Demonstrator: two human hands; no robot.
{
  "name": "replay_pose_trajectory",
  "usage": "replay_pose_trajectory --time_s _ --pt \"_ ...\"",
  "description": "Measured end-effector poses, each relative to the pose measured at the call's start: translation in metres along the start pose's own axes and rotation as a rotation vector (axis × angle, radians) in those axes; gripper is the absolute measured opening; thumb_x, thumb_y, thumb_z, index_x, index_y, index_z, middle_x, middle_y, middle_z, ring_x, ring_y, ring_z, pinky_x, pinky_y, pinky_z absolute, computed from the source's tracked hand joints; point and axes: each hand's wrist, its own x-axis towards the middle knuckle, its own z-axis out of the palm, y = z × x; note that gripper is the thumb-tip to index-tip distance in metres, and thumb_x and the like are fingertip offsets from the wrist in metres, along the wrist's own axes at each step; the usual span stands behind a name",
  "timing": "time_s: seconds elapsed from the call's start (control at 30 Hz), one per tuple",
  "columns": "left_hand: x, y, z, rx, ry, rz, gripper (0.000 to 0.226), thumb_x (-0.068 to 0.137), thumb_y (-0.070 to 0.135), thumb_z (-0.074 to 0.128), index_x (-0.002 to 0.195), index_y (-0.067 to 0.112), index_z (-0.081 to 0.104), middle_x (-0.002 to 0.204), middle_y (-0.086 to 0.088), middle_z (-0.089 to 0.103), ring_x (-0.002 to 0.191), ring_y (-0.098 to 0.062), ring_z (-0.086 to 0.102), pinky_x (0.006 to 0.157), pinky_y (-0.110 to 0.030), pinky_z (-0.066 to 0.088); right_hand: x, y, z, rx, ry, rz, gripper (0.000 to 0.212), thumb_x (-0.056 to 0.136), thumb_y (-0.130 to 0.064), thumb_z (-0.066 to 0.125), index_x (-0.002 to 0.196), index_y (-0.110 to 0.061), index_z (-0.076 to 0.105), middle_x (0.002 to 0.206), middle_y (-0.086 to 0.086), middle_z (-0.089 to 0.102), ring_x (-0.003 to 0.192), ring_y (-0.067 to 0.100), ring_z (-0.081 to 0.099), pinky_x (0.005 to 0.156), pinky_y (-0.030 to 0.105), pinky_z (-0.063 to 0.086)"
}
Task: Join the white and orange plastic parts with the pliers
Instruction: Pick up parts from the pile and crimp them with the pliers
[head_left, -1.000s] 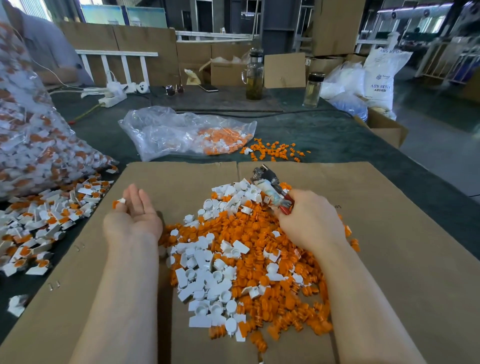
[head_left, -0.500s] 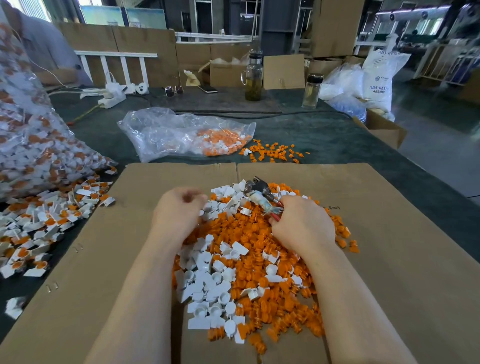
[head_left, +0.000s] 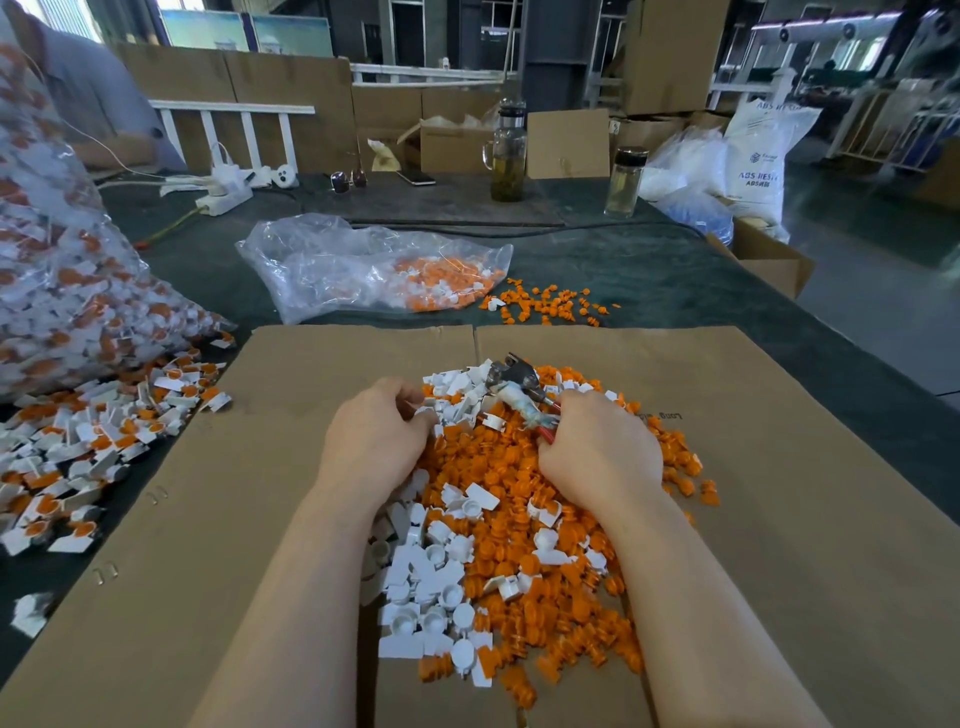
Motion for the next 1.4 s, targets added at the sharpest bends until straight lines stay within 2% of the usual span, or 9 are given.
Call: replay_pose_trajectory --time_s 0.1,0.27,0.37,0.47,0.63,0.83,1.0,1.27,1.4 --pt "0.001 0.001 0.0 0.027 -0.015 0.017 0.031 0.095 0.031 0.06 0.126 0.027 0.065 0.113 0.002 0.068 0.099 -0.017 0.058 0.082 -0.027 0.043 0.0 0.0 -0.001 0.007 -0.017 -0.004 0.021 0.089 -0.036 0.061 0.104 -0.022 0.058 0.084 -0.005 0.047 0.059 0.01 0.042 0.043 0.024 0.03" --pt "-0.002 0.002 -0.001 0.032 0.025 0.027 0.026 0.097 0.034 0.059 0.119 0.028 0.071 0.107 0.004 0.071 0.096 -0.018 0.062 0.086 -0.033 0.051 0.0 -0.001 -0.002 0.005 -0.008 -0.021 0.013 0.088 -0.034 0.06 0.09 -0.024 0.052 0.074 -0.008 0.045 0.058 0.008 0.043 0.043 0.024 0.031" --pt "-0.003 0.003 0.0 -0.088 0.139 0.033 0.02 0.099 0.028 0.057 0.11 0.025 0.074 0.091 0.008 0.066 0.084 -0.012 0.059 0.073 -0.029 0.046 -0.001 -0.002 -0.002 0.015 0.015 0.001 0.017 0.089 -0.032 0.06 0.083 -0.025 0.046 0.07 -0.007 0.047 0.057 0.009 0.045 0.043 0.024 0.032" --pt "-0.003 0.003 0.0 -0.121 0.156 0.049 0.019 0.098 0.028 0.058 0.108 0.026 0.074 0.094 0.01 0.066 0.078 -0.003 0.054 0.064 -0.021 0.04 -0.002 -0.001 -0.002 0.022 0.042 0.018 0.022 0.089 -0.032 0.061 0.08 -0.024 0.042 0.067 -0.007 0.046 0.055 0.008 0.043 0.043 0.024 0.03" --pt "-0.002 0.002 0.002 0.032 -0.023 0.056 0.019 0.096 0.032 0.059 0.109 0.028 0.074 0.105 0.004 0.072 0.097 -0.018 0.063 0.089 -0.037 0.052 -0.001 -0.001 -0.003 0.122 0.105 0.056 0.015 0.09 -0.034 0.06 0.095 -0.024 0.05 0.067 -0.01 0.04 0.055 0.01 0.04 0.042 0.023 0.026" --pt "-0.001 0.003 0.002 0.084 -0.073 0.072 0.016 0.098 0.029 0.054 0.106 0.028 0.068 0.105 0.001 0.069 0.102 -0.024 0.059 0.096 -0.044 0.048 0.004 -0.001 -0.004 0.338 0.146 0.054 0.031 0.092 -0.04 0.059 0.119 -0.024 0.056 0.098 -0.004 0.066 0.075 0.012 0.055 0.057 0.027 0.048" --pt "-0.004 0.009 0.003 0.028 -0.052 0.056 0.03 0.096 0.037 0.055 0.124 0.029 0.062 0.117 0.001 0.065 0.112 -0.025 0.057 0.102 -0.048 0.043 0.005 -0.001 -0.005 0.428 0.182 0.048 0.029 0.091 -0.04 0.061 0.114 -0.022 0.058 0.091 -0.008 0.061 0.073 0.01 0.053 0.05 0.02 0.035" --pt "-0.005 0.015 0.007 -0.128 0.02 0.039 0.013 0.089 0.033 0.072 0.101 0.029 0.071 0.091 0.013 0.063 0.085 -0.013 0.062 0.08 -0.04 0.057 0.002 -0.002 -0.009 0.543 0.207 -0.01 0.02 0.089 -0.037 0.065 0.093 -0.03 0.046 0.072 -0.02 0.045 0.063 0.0 0.048 0.051 0.016 0.032" --pt "-0.004 0.013 0.007 -0.21 0.054 0.028 0.006 0.09 0.03 0.071 0.091 0.031 0.065 0.083 0.014 0.062 0.08 -0.012 0.062 0.069 -0.033 0.054 0.002 -0.003 -0.01 0.581 0.212 -0.031 0.02 0.089 -0.036 0.065 0.094 -0.031 0.046 0.074 -0.02 0.046 0.065 0.001 0.049 0.053 0.017 0.035"
